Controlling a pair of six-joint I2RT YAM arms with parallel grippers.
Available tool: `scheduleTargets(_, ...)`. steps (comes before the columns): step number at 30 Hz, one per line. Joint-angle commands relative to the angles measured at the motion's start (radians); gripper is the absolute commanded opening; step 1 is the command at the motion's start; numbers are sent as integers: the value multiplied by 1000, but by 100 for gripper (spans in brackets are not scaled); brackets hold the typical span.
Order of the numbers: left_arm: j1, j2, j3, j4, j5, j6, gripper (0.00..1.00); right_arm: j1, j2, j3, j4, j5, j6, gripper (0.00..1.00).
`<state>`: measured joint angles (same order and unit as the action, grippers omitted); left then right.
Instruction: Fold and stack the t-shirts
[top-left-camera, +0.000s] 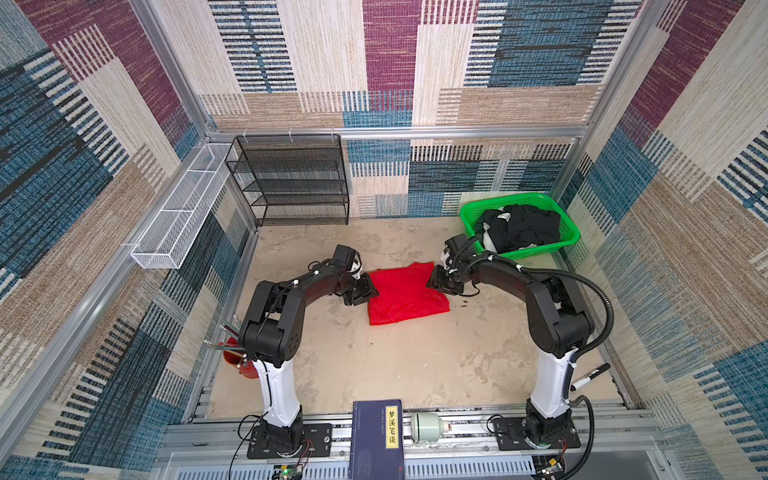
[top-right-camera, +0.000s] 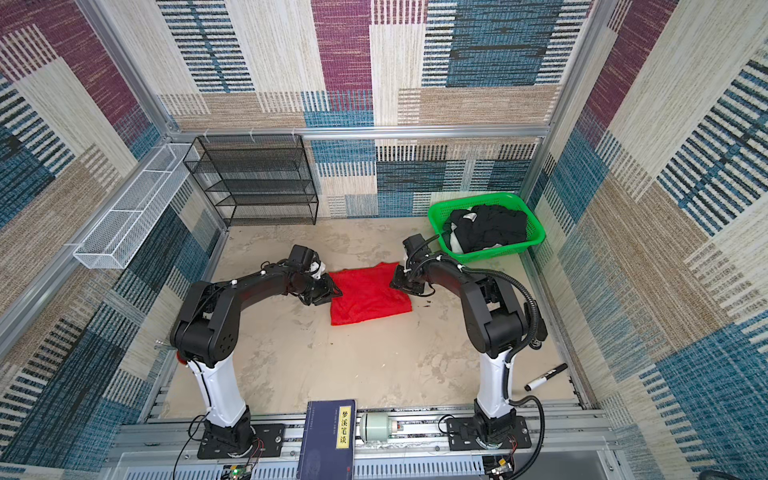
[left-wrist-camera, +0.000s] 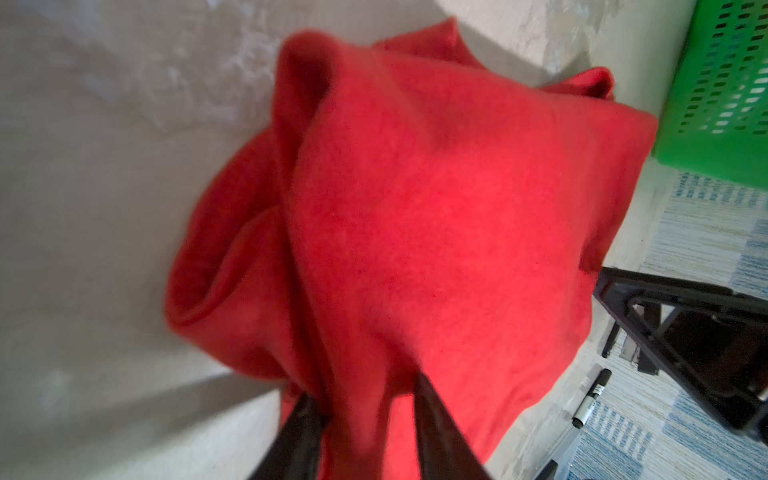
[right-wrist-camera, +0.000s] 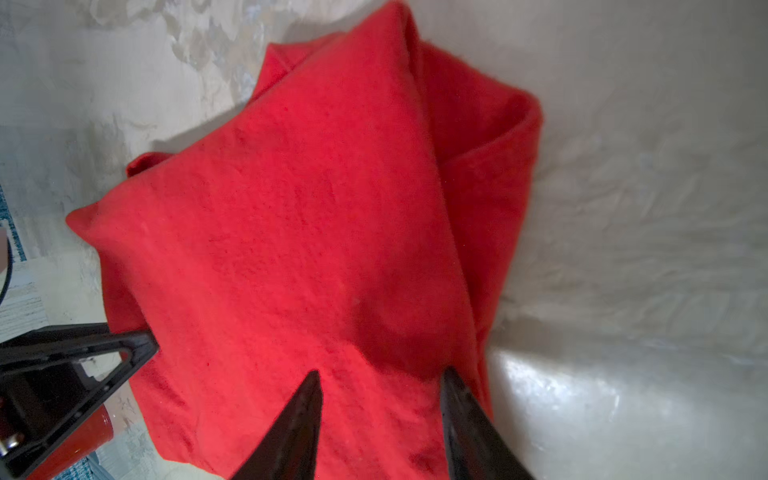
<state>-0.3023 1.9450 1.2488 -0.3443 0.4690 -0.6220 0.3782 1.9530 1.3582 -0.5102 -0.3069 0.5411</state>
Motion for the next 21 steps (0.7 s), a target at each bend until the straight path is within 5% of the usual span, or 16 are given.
scheduleTargets(1,0,12,60,-40,-20,29,16,23,-31,4,63,-29,1,52)
scheduleTargets(4,-1,40,154,-122,-40,75,2,63,-60,35,89,-42,-10,61)
scheduleTargets(9,30,114,397,-352,-140,192,0,160,-99,116,103,-22,-17,100)
scheduleTargets(21,274,274,814,-644,-228,293,0,237,-79,160,146,-85,55,99)
